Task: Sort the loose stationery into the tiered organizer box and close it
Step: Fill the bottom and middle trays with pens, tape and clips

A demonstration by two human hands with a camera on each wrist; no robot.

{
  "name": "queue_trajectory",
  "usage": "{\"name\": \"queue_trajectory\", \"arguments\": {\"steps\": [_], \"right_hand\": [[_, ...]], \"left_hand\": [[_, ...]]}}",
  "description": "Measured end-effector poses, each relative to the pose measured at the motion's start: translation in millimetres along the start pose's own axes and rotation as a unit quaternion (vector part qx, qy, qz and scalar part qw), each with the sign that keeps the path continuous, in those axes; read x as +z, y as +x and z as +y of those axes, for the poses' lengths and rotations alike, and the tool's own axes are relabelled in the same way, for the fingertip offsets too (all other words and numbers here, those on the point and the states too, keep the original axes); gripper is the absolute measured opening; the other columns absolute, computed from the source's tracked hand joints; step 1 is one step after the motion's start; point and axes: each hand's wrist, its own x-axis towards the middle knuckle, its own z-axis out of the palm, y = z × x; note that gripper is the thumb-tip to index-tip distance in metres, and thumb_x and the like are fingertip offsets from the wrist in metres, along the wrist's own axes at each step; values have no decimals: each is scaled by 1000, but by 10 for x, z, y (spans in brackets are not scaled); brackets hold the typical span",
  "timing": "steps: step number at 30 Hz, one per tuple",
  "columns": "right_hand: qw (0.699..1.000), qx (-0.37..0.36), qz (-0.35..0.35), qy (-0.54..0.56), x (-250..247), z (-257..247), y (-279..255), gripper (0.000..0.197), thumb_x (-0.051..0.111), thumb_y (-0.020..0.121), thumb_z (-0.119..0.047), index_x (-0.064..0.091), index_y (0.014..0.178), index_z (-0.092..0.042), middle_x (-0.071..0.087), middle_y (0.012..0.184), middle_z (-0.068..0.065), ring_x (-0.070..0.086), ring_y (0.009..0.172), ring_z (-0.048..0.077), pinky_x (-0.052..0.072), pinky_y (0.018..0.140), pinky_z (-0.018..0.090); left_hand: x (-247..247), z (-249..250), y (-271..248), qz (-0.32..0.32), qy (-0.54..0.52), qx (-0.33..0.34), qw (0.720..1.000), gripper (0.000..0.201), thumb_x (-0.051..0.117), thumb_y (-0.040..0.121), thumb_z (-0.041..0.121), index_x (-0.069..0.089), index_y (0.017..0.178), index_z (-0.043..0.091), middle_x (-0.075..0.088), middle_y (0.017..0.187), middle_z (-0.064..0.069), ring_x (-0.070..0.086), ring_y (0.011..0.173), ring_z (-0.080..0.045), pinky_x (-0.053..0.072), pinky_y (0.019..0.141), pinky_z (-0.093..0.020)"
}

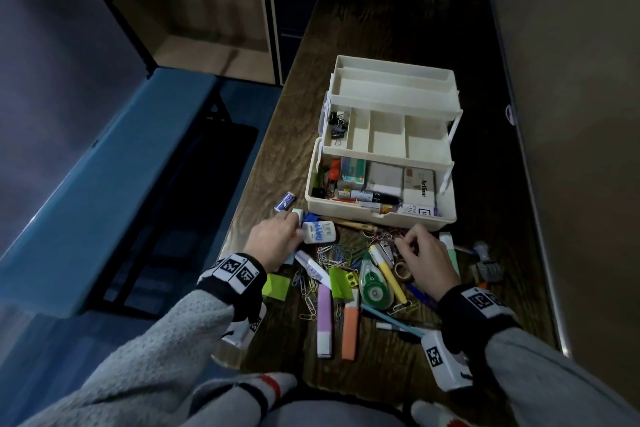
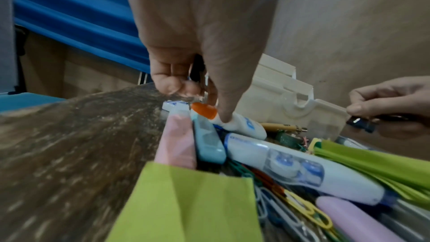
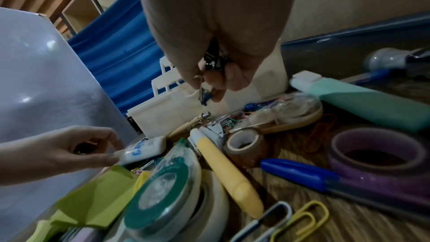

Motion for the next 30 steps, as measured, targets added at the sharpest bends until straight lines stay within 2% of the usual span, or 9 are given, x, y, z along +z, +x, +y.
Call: {"name": "queue_trajectory", "arguments": {"steps": [2, 5, 10, 14, 18, 23, 24, 27, 30], "right_hand": [[1000, 18, -2, 12, 2, -4, 18, 25, 54, 95, -31, 46, 84, -10, 58, 83, 7, 53, 81, 23, 41, 68, 36], [999, 26, -9, 20, -1, 21, 19, 21, 52, 96, -30, 46, 86, -13, 58, 87, 5, 54, 84, 23, 43, 71, 36], [998, 41, -50, -24, -34, 151, -11, 15, 45, 98, -27, 52, 88, -20, 56, 95, 0, 55, 93, 20, 44, 81, 34], [996, 49, -70, -33, -103, 245, -70, 20, 50, 97, -26, 58, 80, -20, 59, 95, 5, 56, 95, 22, 36, 76, 28], [997, 48, -60, -16, -165, 285, -122, 25, 57, 95, -26, 63, 79, -7, 62, 94, 7, 57, 92, 21, 38, 74, 26], [995, 42, -86, 6, -242, 214, -70, 24, 62, 91, -20, 53, 68, -20, 59, 80, -5, 54, 80, 11, 35, 61, 6], [994, 38, -100, 15, -258, 174, -33, 23, 62, 91, -20, 54, 69, -20, 60, 79, -7, 56, 82, 11, 38, 65, 6], [991, 26, -126, 42, -320, -28, 118, 16, 62, 91, -20, 61, 77, -12, 63, 81, -4, 59, 85, 14, 42, 75, 25], [992, 0, -107, 73, -409, -303, 341, 18, 60, 92, -19, 61, 83, -3, 64, 86, 5, 58, 86, 16, 41, 75, 26]], "left_hand": [[8, 46, -39, 9, -9, 3, 1000, 25, 44, 95, 39, 47, 107, 17, 56, 104, -4, 61, 84, -25, 39, 57, -31], [35, 170, -81, 10, -20, 64, 998, 21, 44, 95, 36, 46, 106, 18, 57, 105, -1, 61, 86, -21, 40, 60, -29], [68, 494, -39, -122, -59, 128, 983, 33, 47, 93, 48, 55, 111, 21, 61, 110, -3, 60, 97, -22, 49, 77, -35], [79, 663, 30, -173, -57, 154, 971, 33, 50, 92, 47, 60, 104, 18, 61, 104, -6, 59, 95, -24, 42, 71, -31], [-25, 813, 146, -141, -129, 129, 973, 29, 43, 97, 30, 60, 111, 11, 57, 111, -12, 56, 101, -29, 45, 82, -34], [-433, 921, 452, -100, -285, 58, 951, 19, 39, 94, 14, 57, 99, 15, 47, 111, -8, 48, 103, -20, 41, 95, -34], [-531, 914, 542, -72, -300, 47, 950, 18, 40, 94, 12, 58, 98, 15, 46, 111, -6, 47, 102, -17, 40, 95, -32], [-794, 840, 845, 8, -324, 5, 946, 21, 45, 92, 8, 59, 106, 12, 45, 115, -7, 51, 101, -17, 44, 95, -29], [-930, 724, 1133, 76, -278, -28, 957, 29, 49, 87, 2, 58, 114, 9, 47, 120, -12, 55, 105, -26, 46, 99, -37]]}}
